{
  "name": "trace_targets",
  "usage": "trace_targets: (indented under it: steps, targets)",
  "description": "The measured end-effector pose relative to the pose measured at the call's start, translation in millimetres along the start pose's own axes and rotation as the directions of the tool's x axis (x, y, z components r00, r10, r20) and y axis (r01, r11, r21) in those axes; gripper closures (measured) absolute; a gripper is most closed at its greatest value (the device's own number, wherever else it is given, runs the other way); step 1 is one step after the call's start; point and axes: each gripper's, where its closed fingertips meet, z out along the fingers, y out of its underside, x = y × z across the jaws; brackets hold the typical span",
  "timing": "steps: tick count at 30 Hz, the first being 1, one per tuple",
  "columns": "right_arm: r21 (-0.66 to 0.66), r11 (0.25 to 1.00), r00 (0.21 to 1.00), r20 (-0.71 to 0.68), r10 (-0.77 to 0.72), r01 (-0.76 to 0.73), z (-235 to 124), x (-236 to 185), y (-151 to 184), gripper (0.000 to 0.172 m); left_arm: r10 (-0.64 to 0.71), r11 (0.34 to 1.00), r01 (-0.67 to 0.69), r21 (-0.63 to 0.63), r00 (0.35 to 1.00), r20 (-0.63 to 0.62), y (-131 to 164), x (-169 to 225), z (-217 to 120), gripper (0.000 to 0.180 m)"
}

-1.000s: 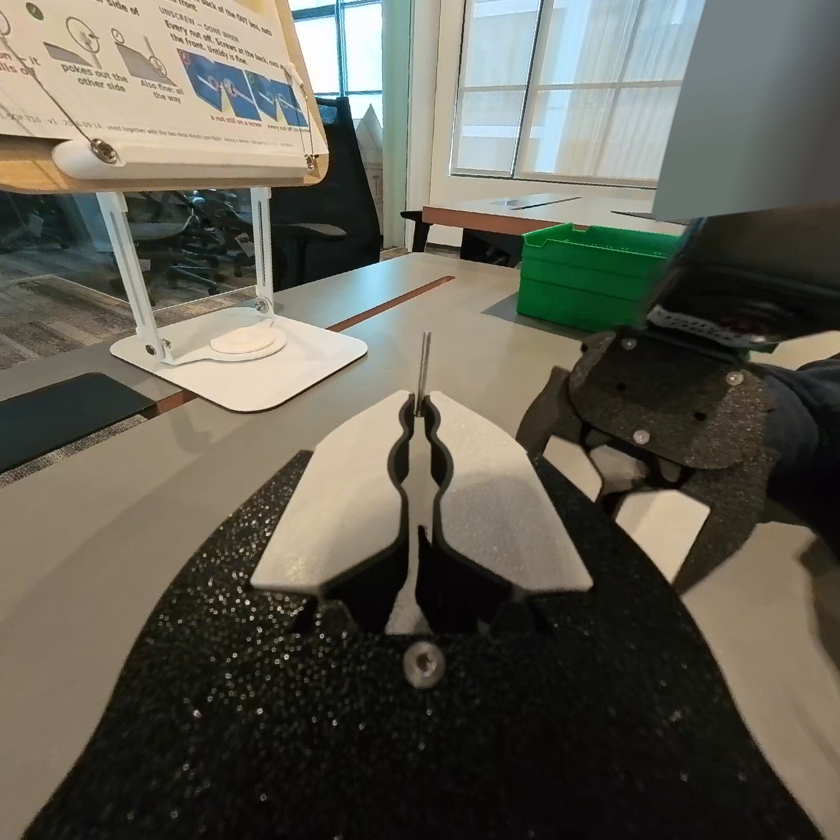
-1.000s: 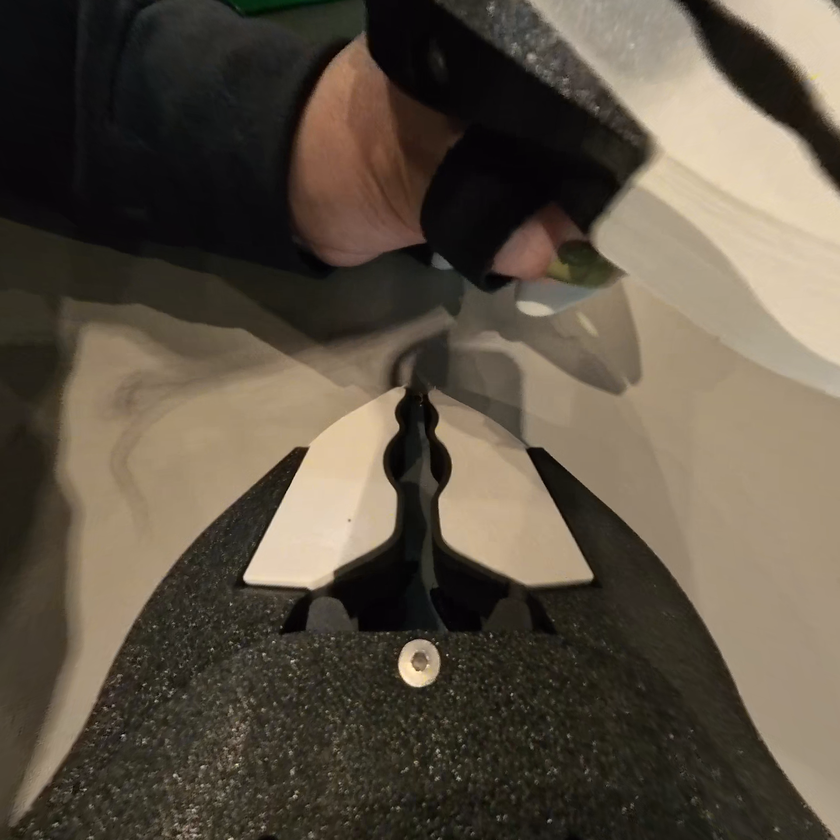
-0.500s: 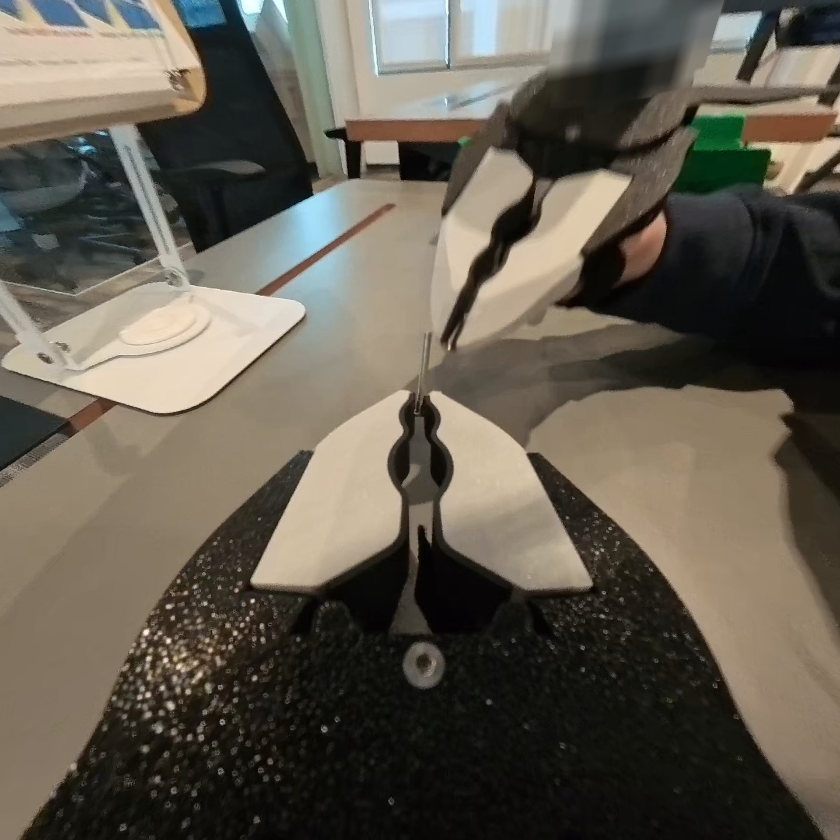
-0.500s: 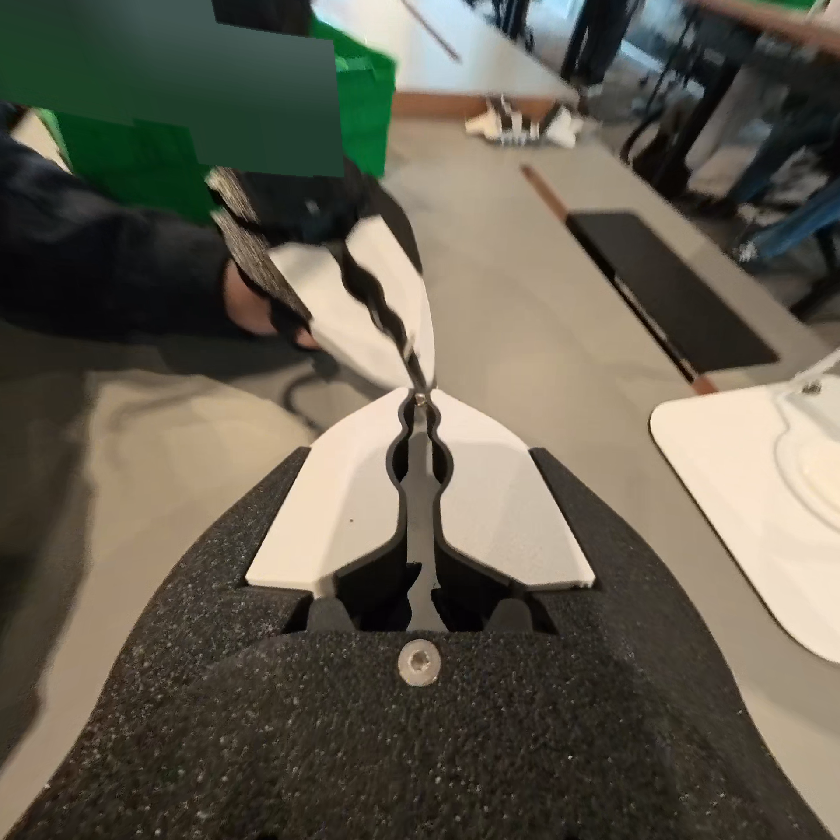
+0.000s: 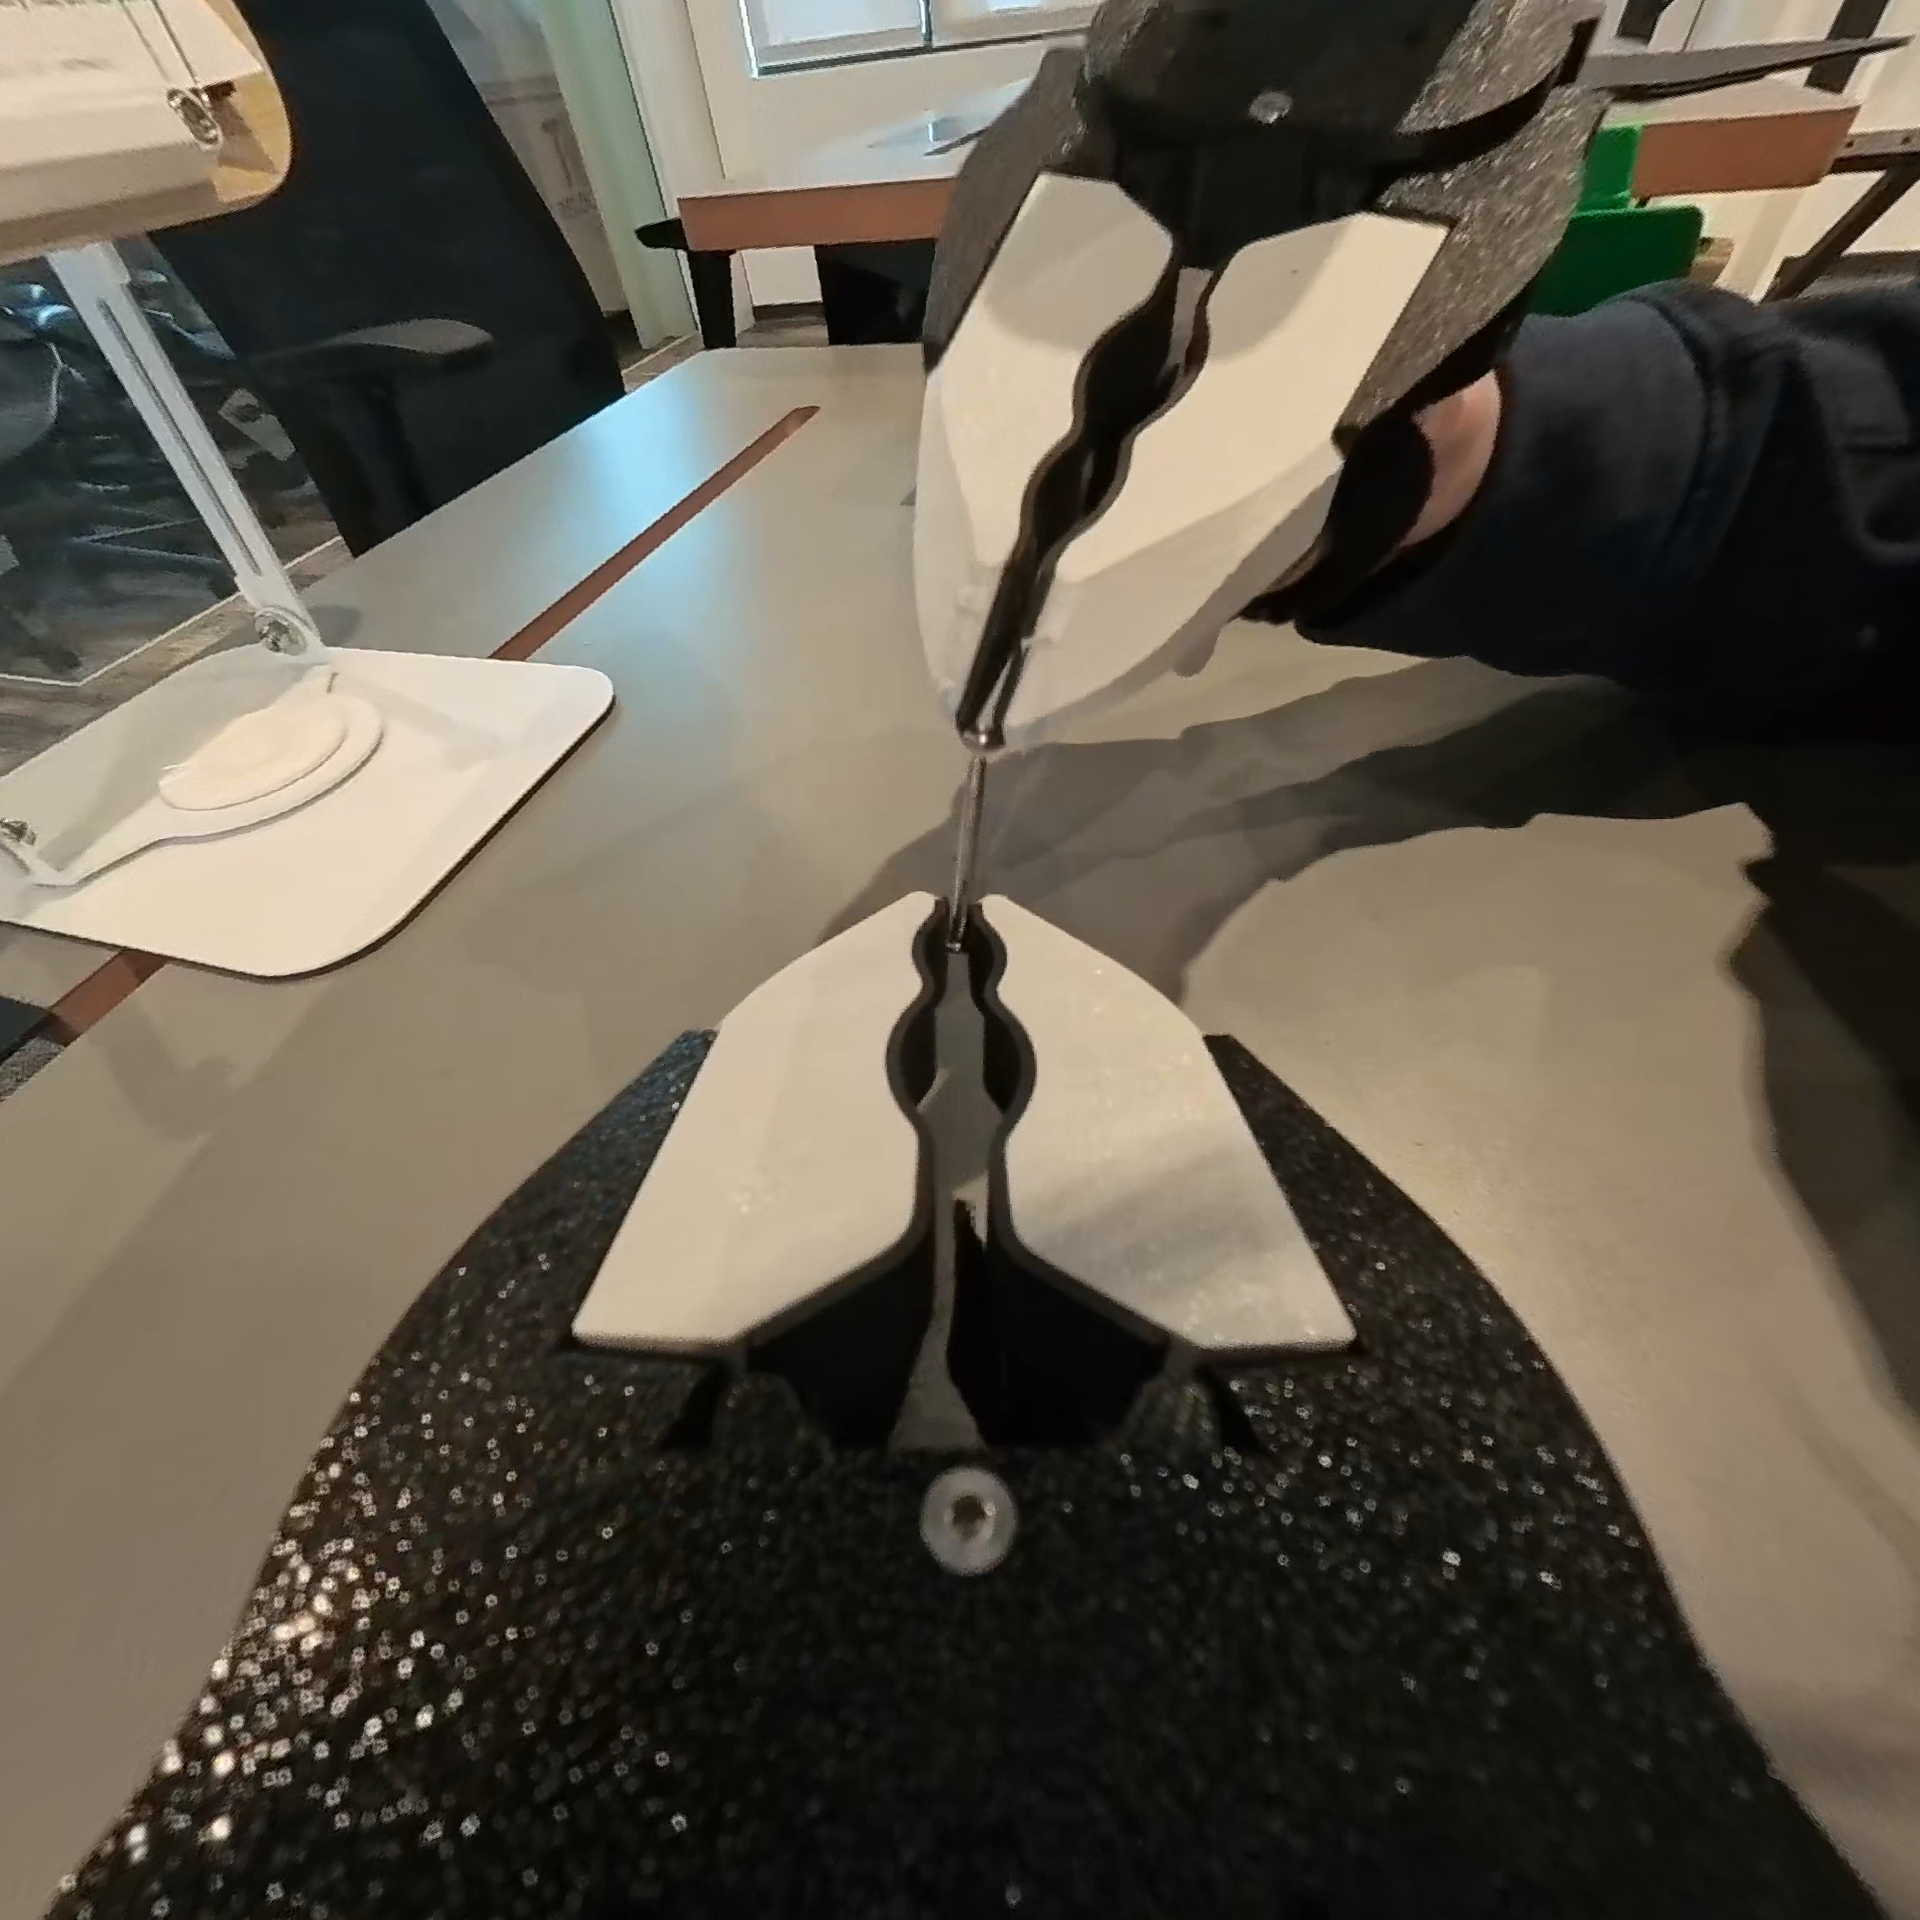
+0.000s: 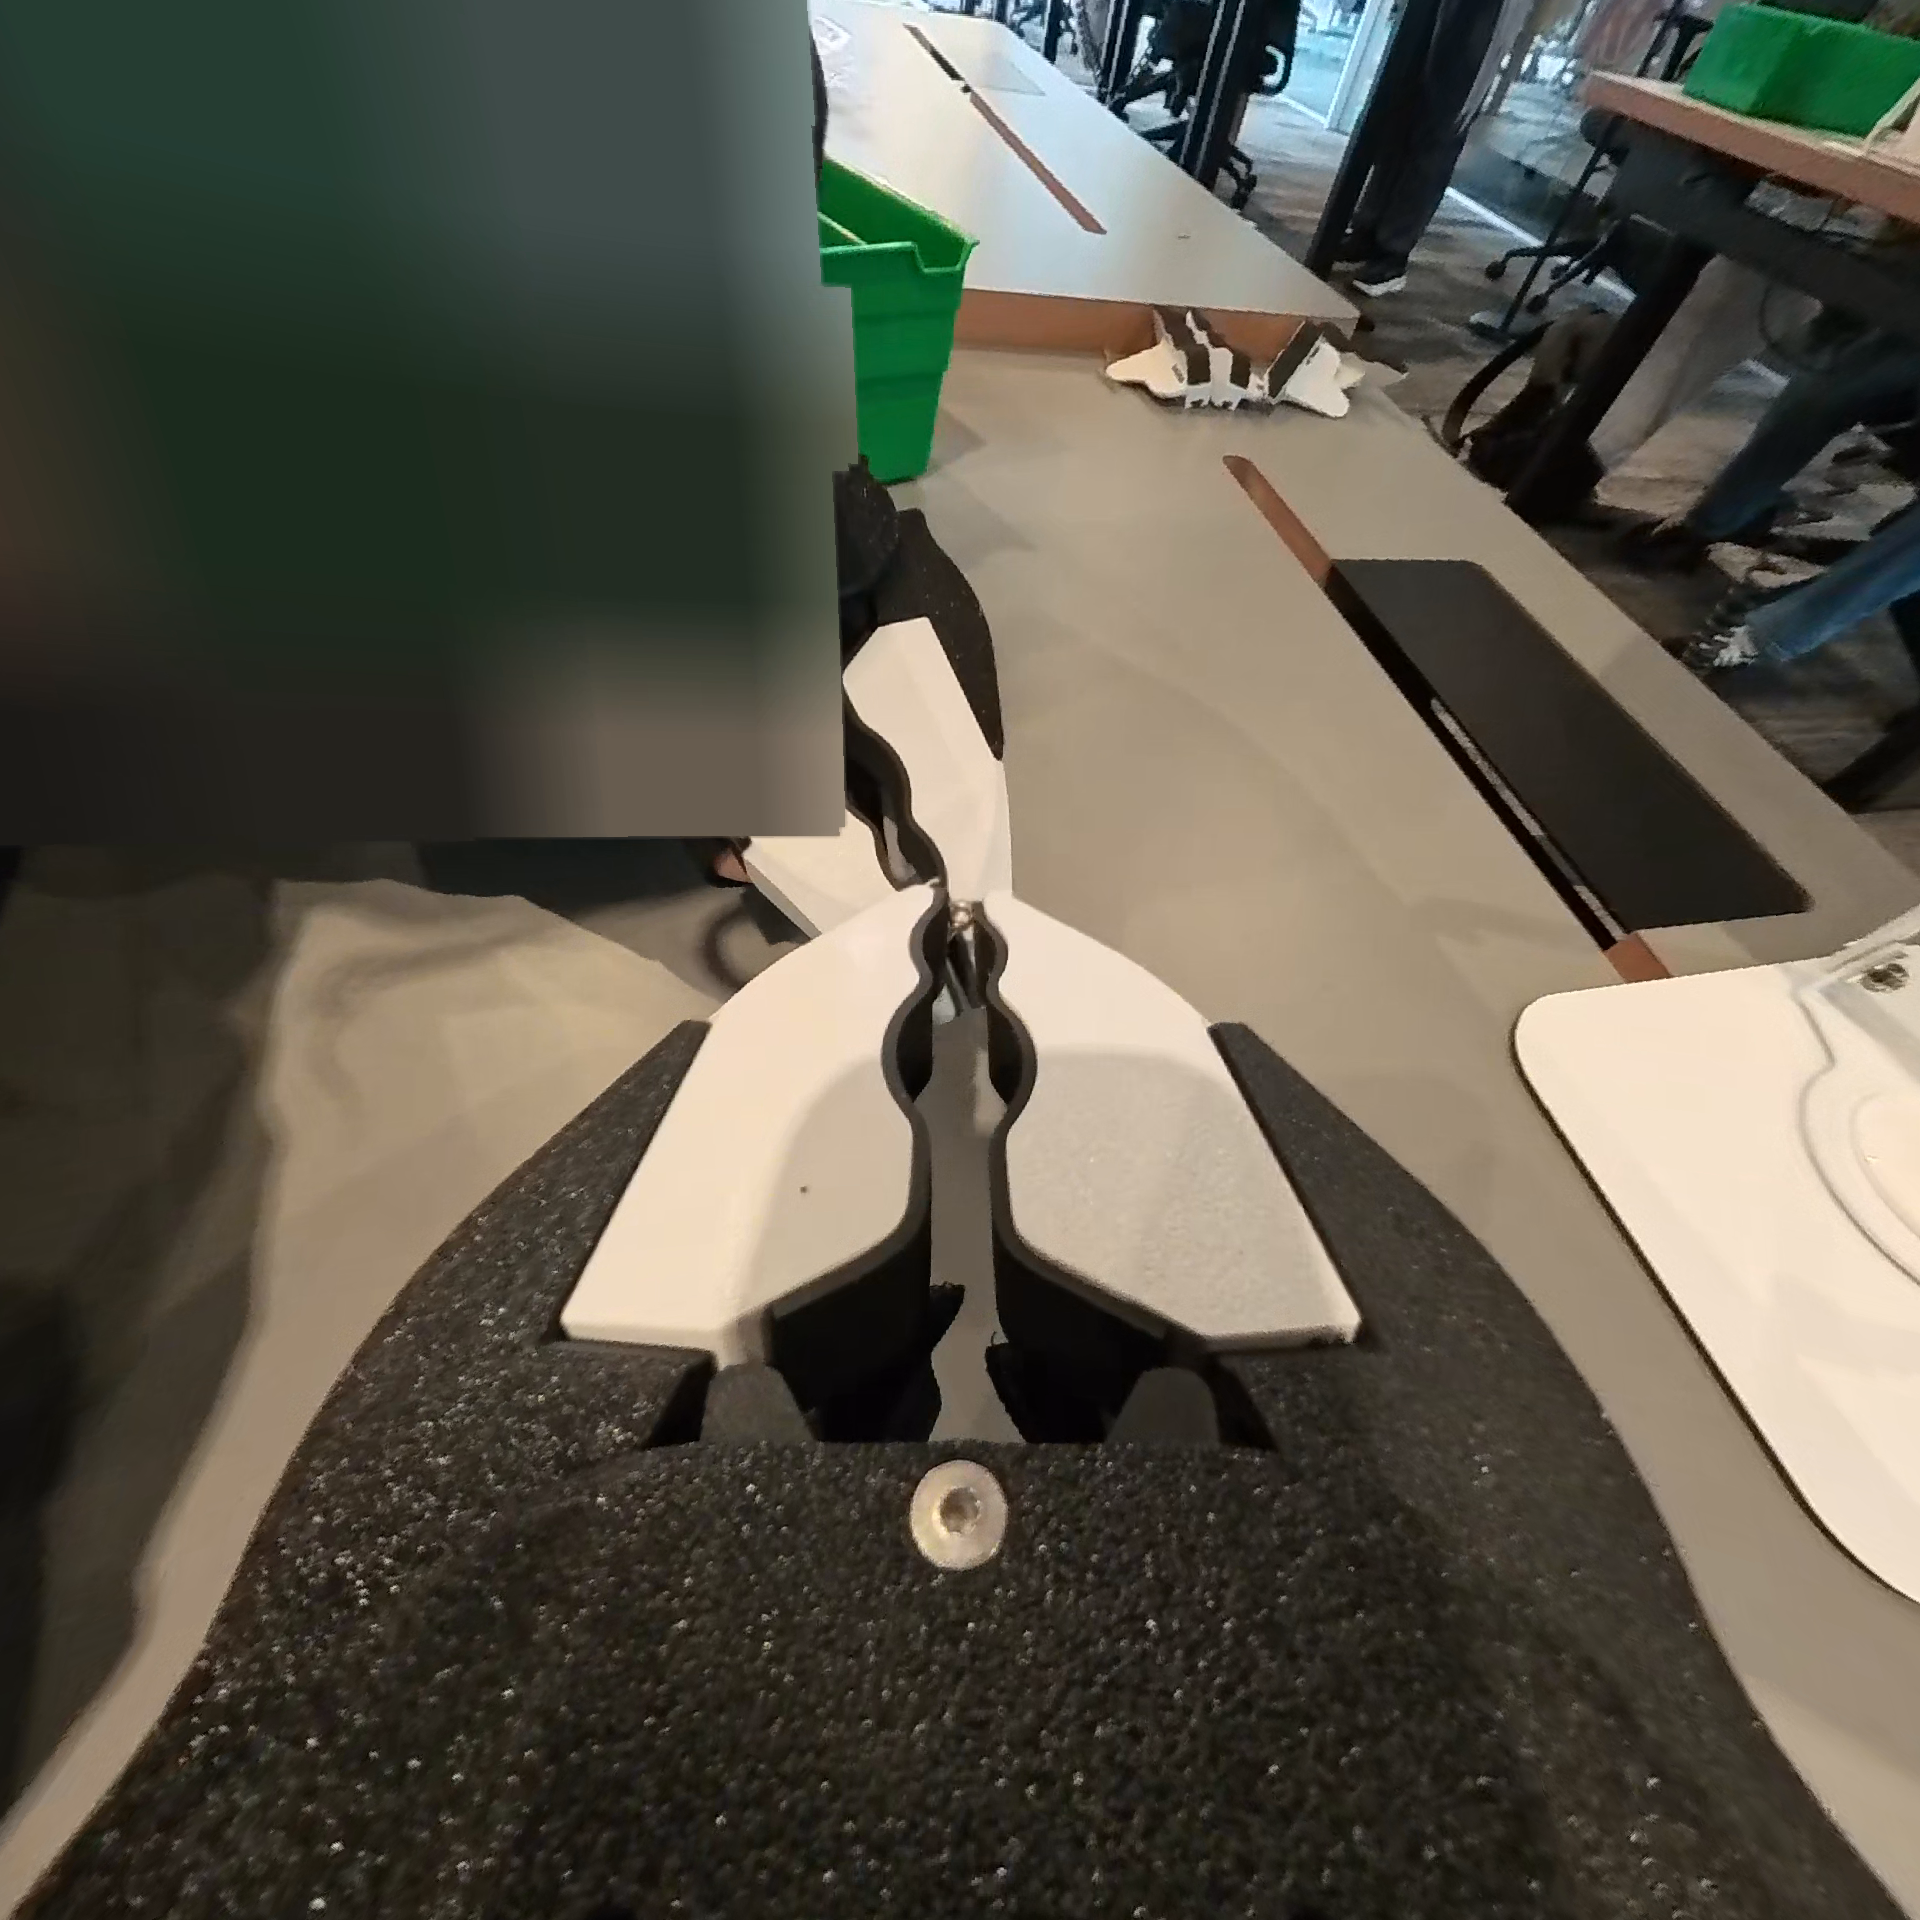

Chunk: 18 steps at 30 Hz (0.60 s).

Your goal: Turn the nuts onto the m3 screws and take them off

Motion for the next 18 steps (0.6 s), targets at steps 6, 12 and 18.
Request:
trace_targets:
  steps: [6,12,18]
  targets:
    - [0.002,1.000,1.000,0.006,0.007,-0.007,0.8,-0.3,1.1,0.167,0.000,1.000,0.000,0.001,1.000,-0.004,-0.1,0.5,0.0,0.178]
    - [0.003,1.000,1.000,0.018,0.019,-0.019,0.6,-0.9,1.7,0.167,0.003,1.000,-0.003,0.001,1.000,-0.005,0.0,0.9,0.2,0.178]
    - [0.017,0.999,0.999,0.029,0.028,-0.029,0.5,-1.2,1.9,0.167,0.000,1.000,0.000,0.001,1.000,-0.008,-0.2,1.1,0.2,0.178]
